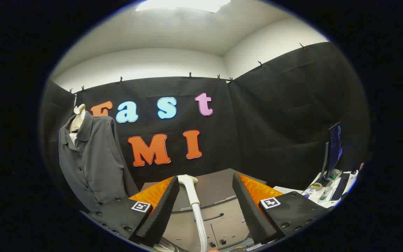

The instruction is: Iron the clothes twice with a garment steamer, once on the left side and once on the right side.

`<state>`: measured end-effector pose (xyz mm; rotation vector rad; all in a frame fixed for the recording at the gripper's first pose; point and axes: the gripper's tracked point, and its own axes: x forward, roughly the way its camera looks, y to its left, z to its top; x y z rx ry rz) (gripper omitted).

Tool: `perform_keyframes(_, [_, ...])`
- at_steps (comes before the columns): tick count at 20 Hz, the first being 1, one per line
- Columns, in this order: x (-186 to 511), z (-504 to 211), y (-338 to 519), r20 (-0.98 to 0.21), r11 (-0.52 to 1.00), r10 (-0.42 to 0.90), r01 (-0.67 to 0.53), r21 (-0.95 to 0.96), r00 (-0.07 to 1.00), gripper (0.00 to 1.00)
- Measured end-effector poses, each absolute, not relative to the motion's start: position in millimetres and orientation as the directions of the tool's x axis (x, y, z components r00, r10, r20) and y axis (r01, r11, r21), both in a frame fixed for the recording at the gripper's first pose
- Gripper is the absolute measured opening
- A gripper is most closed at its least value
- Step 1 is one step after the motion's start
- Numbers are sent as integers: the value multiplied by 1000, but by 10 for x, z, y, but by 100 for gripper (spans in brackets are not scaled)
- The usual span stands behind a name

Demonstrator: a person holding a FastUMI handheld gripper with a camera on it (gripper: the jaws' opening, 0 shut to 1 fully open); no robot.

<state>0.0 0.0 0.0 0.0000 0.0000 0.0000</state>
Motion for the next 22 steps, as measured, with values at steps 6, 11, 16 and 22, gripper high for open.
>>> perform_keyframes(6, [-3, -37, -33, -19, 1000, -5, 5, 0, 1000, 98])
perform_keyframes(11, [-8, -68, -41, -37, 1000, -9, 9, 1, 999, 98])
perform_keyframes(16, [-6, -92, -55, -50, 1000, -12, 12, 0, 999, 98])
perform_keyframes(22, [0, -107, -55, -56, 1000, -6, 6, -3, 998, 98])
